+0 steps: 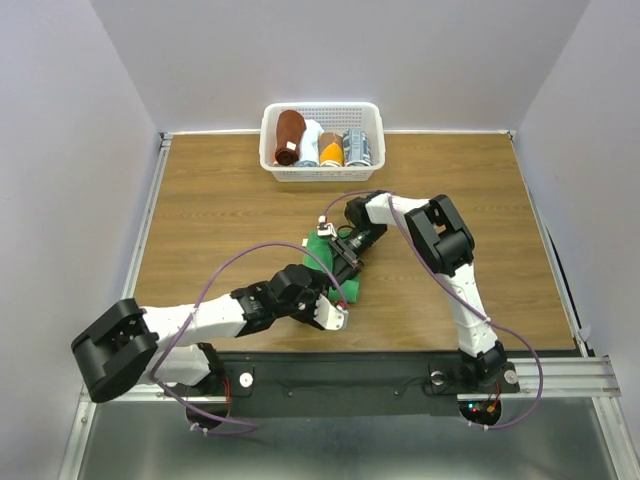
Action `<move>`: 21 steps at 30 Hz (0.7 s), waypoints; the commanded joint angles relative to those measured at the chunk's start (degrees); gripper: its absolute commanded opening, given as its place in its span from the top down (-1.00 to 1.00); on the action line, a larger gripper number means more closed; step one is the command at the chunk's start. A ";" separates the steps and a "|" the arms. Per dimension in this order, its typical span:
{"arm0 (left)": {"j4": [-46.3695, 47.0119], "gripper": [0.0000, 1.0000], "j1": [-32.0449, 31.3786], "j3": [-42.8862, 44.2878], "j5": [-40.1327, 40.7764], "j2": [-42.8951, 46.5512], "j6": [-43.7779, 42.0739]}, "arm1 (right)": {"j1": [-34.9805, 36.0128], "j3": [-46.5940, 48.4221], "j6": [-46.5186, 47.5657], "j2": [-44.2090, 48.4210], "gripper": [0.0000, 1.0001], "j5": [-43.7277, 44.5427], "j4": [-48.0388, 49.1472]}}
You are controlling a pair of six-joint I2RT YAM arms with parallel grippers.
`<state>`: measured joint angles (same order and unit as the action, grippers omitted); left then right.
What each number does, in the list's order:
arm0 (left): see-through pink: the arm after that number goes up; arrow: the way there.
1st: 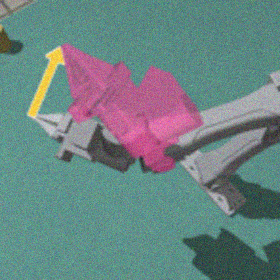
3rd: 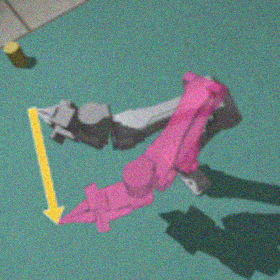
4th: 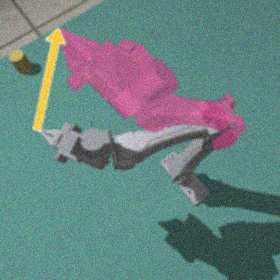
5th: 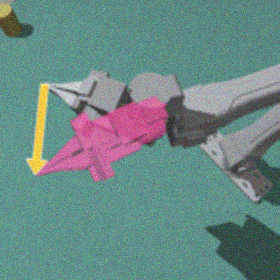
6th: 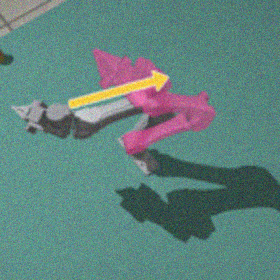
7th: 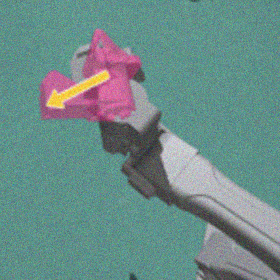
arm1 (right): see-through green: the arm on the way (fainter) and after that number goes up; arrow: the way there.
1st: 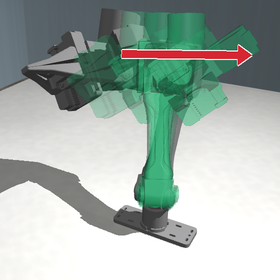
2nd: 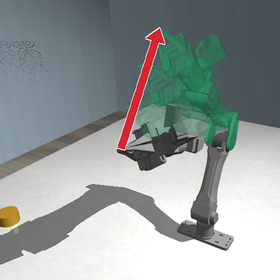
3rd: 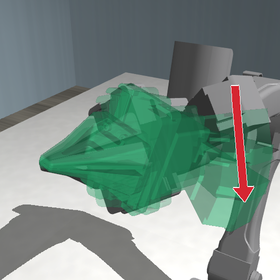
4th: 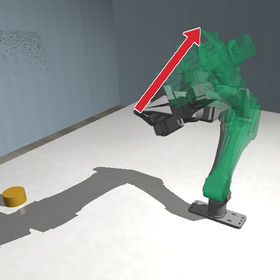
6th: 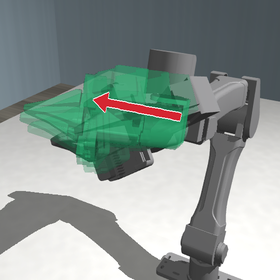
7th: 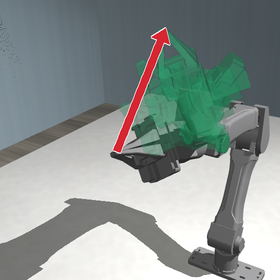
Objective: Roll the towels
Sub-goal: Roll the towel
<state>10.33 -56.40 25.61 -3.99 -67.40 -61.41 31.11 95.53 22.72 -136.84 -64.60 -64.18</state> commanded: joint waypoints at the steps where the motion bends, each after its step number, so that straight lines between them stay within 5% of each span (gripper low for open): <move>1: 9.44 -0.66 -0.29 -1.08 2.40 -4.39 -3.80 | -0.26 0.63 3.73 -3.35 0.89 7.38 2.92; 5: 9.19 -0.40 -0.29 -0.47 3.20 -9.32 -5.30 | -0.26 0.80 4.00 -3.26 0.77 7.12 2.66; 8: 6.29 0.05 -0.20 1.72 2.41 -11.44 -4.43 | -0.44 1.24 3.65 -2.47 0.71 7.38 2.40; 10: 1.30 0.10 -0.20 3.30 -0.12 -11.88 -3.11 | -0.70 1.68 3.65 -2.12 0.64 7.56 1.96; 18: -18.75 0.45 0.33 12.18 -10.23 -15.04 2.87 | -5.80 7.30 -1.62 5.78 -0.34 9.92 1.25; 21: -23.14 0.65 1.12 14.82 -12.26 -16.80 3.92 | -8.77 11.50 -4.26 9.03 -0.49 11.95 0.99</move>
<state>0.01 -55.61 37.85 -7.68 -82.08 -61.06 27.00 101.21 20.43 -134.39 -59.79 -66.70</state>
